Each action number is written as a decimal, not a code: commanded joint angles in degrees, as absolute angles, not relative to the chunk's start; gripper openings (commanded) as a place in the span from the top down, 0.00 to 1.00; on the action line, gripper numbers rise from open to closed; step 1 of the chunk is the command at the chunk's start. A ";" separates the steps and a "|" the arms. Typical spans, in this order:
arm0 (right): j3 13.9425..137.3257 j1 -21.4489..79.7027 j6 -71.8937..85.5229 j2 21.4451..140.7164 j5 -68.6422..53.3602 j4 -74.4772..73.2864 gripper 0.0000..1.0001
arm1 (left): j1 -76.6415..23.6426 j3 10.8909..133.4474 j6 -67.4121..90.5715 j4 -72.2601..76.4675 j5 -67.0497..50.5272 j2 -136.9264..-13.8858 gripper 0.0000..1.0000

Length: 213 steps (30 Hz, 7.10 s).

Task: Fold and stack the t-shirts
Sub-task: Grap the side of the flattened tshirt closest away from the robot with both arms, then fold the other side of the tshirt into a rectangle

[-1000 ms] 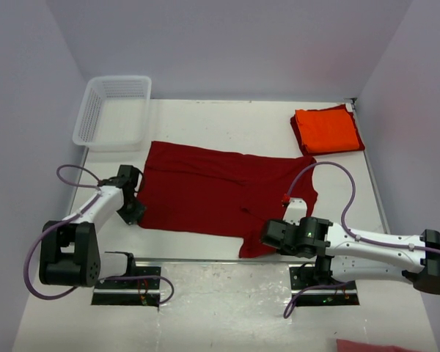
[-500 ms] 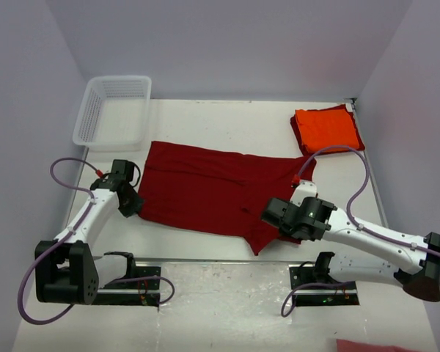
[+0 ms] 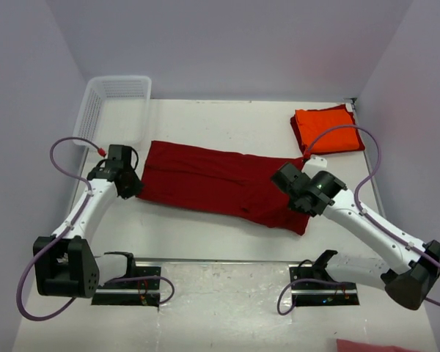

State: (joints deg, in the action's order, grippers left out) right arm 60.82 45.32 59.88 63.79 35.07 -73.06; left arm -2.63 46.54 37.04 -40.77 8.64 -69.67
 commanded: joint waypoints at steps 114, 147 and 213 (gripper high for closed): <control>84.30 14.67 20.30 103.36 -4.03 -40.53 0.48 | -17.58 82.87 30.76 -33.22 17.50 -105.11 0.05; 62.59 16.79 28.74 97.38 -4.31 -25.31 0.53 | -17.67 75.59 27.77 -31.38 13.36 -94.83 0.05; 69.01 18.63 22.24 88.53 1.23 -28.31 0.95 | -20.84 71.28 27.68 -30.32 17.41 -92.28 0.26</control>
